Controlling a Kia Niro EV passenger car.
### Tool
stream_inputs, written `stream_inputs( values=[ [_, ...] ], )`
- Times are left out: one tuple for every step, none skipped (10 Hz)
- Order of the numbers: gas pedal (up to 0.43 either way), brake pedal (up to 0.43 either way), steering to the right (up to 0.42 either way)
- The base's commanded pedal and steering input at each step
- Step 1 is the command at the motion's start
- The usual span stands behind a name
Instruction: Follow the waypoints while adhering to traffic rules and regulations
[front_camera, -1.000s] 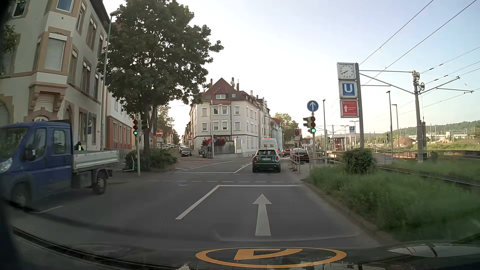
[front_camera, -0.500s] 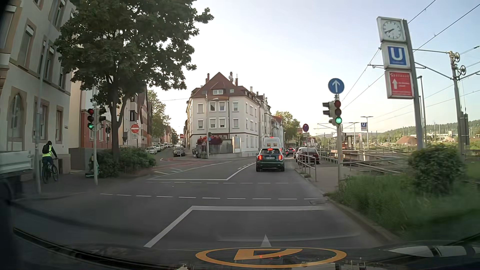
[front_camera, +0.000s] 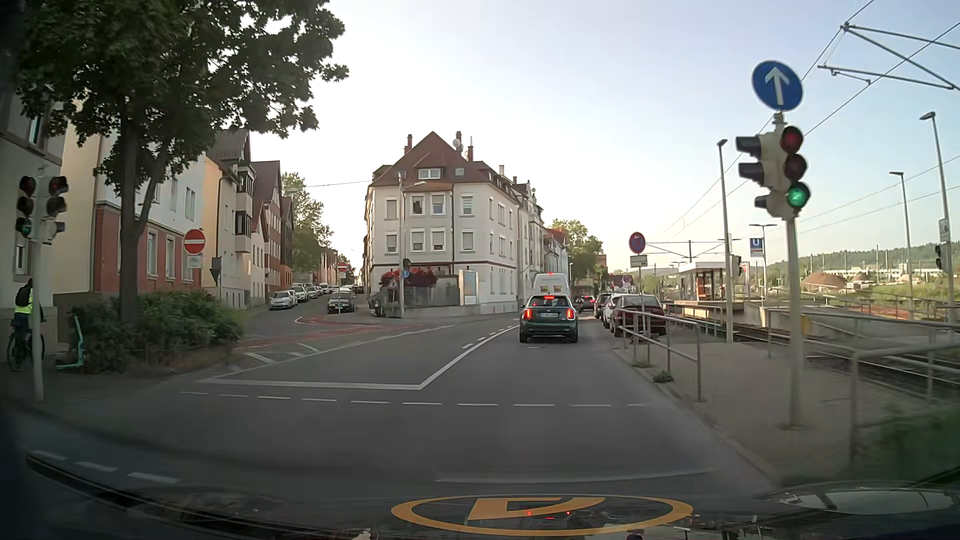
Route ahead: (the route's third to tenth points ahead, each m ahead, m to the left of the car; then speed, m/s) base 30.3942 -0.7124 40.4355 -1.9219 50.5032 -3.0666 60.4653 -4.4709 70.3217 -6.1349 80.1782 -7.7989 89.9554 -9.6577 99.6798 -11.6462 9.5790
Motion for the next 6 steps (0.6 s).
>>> stream_inputs(
  values=[
    [0.079, 0.000, 0.005],
    [0.079, 0.000, 0.005],
    [0.059, 0.000, 0.005],
    [0.047, 0.000, 0.007],
    [0.039, 0.000, 0.009],
    [0.028, 0.000, 0.010]
  ],
)
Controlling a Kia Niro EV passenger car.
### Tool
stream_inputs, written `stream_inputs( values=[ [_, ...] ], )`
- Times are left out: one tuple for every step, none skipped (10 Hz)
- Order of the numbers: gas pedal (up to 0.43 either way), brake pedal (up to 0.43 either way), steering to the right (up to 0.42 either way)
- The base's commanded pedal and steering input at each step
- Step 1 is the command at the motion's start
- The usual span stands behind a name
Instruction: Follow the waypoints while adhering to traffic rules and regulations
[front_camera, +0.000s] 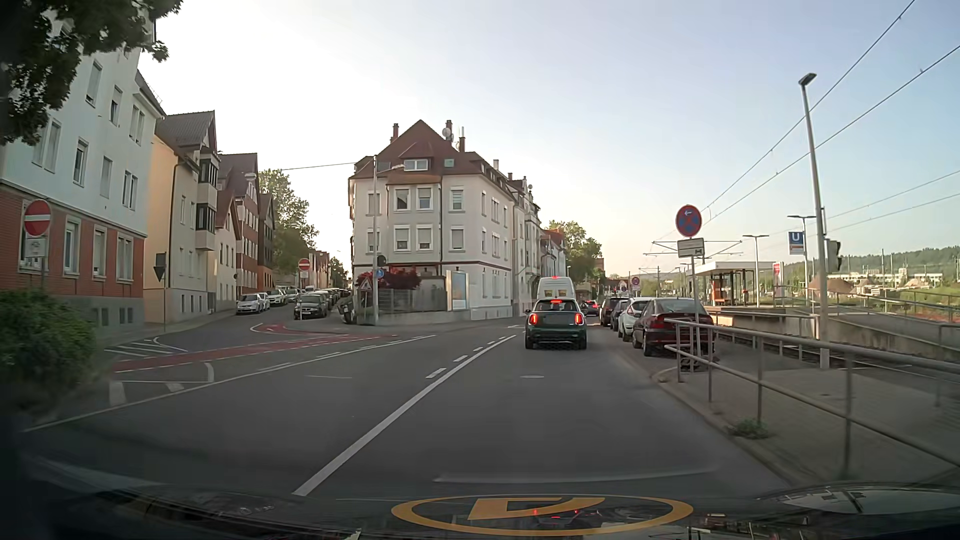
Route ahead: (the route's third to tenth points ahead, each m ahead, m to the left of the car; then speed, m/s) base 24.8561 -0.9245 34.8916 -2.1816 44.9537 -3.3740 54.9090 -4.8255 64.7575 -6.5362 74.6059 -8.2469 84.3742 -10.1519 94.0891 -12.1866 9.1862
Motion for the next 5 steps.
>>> stream_inputs(
  values=[
    [0.020, 0.000, 0.010],
    [0.020, 0.000, 0.012],
    [0.000, 0.000, 0.013],
    [0.000, 0.000, 0.014],
    [0.000, 0.000, 0.016]
  ],
)
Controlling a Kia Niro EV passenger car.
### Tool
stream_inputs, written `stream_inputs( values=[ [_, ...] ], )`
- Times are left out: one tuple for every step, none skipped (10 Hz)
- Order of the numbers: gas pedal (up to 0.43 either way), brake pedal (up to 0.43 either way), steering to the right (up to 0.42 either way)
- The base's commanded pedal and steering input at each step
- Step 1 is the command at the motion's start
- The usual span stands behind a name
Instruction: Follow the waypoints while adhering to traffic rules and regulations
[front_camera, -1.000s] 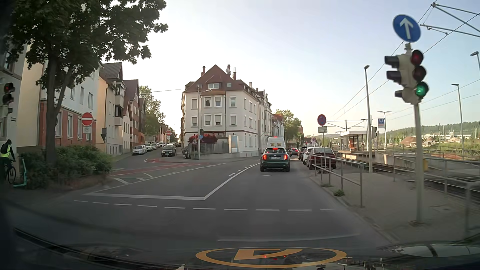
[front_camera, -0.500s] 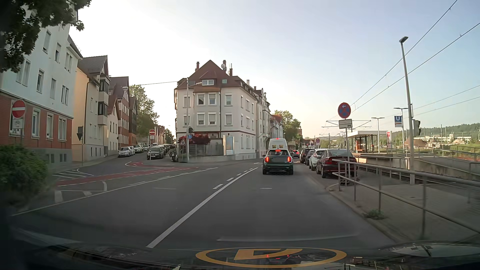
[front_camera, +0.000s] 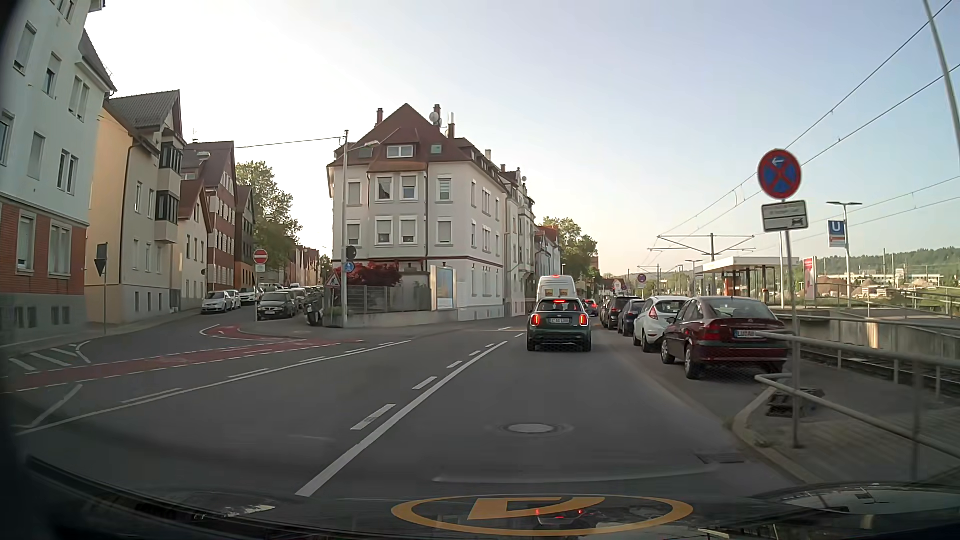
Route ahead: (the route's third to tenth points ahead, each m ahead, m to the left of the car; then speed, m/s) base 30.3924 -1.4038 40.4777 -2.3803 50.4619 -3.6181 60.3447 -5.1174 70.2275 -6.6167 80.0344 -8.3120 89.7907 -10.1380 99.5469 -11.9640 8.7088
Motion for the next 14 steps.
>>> stream_inputs(
  values=[
    [0.000, 0.000, 0.018],
    [0.000, 0.000, 0.018],
    [0.000, 0.000, 0.018],
    [0.000, 0.000, 0.018],
    [0.000, 0.000, 0.019],
    [0.000, 0.000, 0.021],
    [0.000, 0.000, 0.023],
    [0.000, 0.000, 0.023],
    [0.000, 0.000, 0.023],
    [0.000, 0.000, 0.023],
    [0.000, 0.000, 0.023],
    [0.000, 0.000, 0.023],
    [0.000, 0.000, 0.023],
    [0.000, 0.000, 0.023]
  ],
)
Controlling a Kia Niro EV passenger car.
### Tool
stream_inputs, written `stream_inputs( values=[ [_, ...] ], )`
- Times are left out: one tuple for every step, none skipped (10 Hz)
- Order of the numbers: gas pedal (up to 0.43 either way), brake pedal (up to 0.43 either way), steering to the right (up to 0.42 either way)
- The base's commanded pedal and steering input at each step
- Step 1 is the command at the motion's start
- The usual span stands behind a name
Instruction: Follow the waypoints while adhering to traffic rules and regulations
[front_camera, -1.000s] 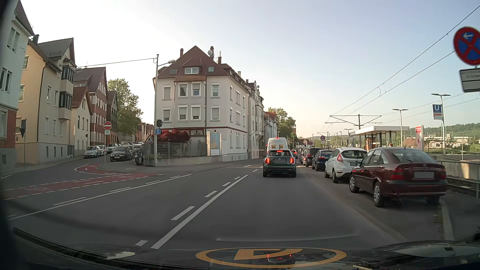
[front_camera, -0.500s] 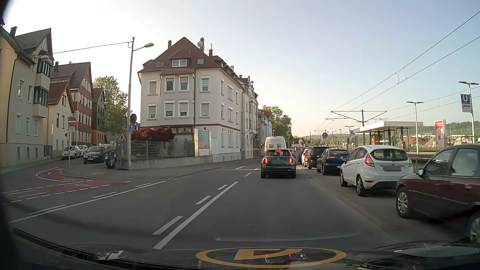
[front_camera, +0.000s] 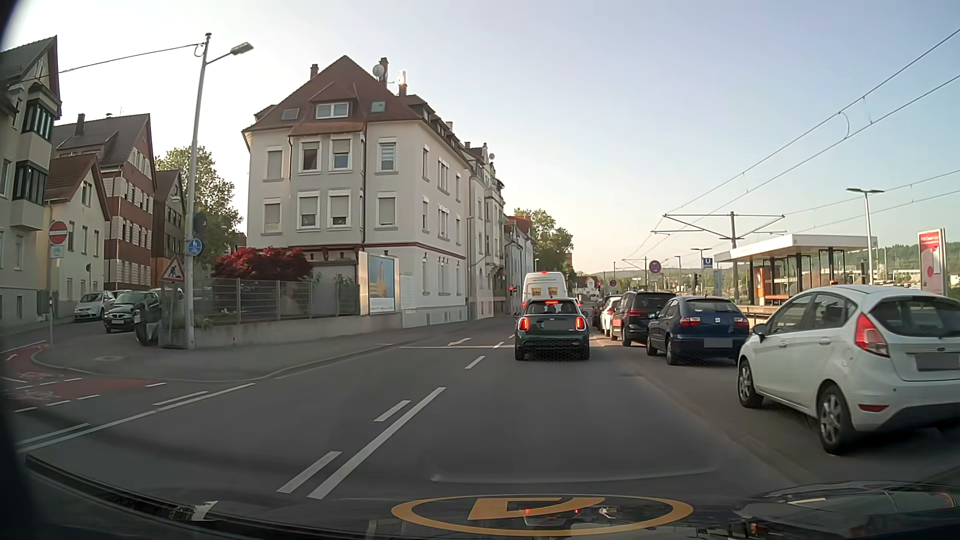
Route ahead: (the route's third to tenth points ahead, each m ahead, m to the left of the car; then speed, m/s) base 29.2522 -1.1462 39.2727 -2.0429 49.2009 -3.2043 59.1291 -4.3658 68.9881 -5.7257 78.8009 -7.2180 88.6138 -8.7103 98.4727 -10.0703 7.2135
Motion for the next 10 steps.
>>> stream_inputs(
  values=[
    [0.000, 0.000, 0.023],
    [0.000, 0.000, 0.023],
    [0.000, 0.000, 0.022],
    [0.000, 0.000, 0.019],
    [0.000, 0.006, 0.016],
    [0.000, 0.012, 0.015],
    [0.000, 0.024, 0.015],
    [0.000, 0.049, 0.015],
    [0.000, 0.067, 0.015],
    [0.000, 0.085, 0.016]
  ],
)
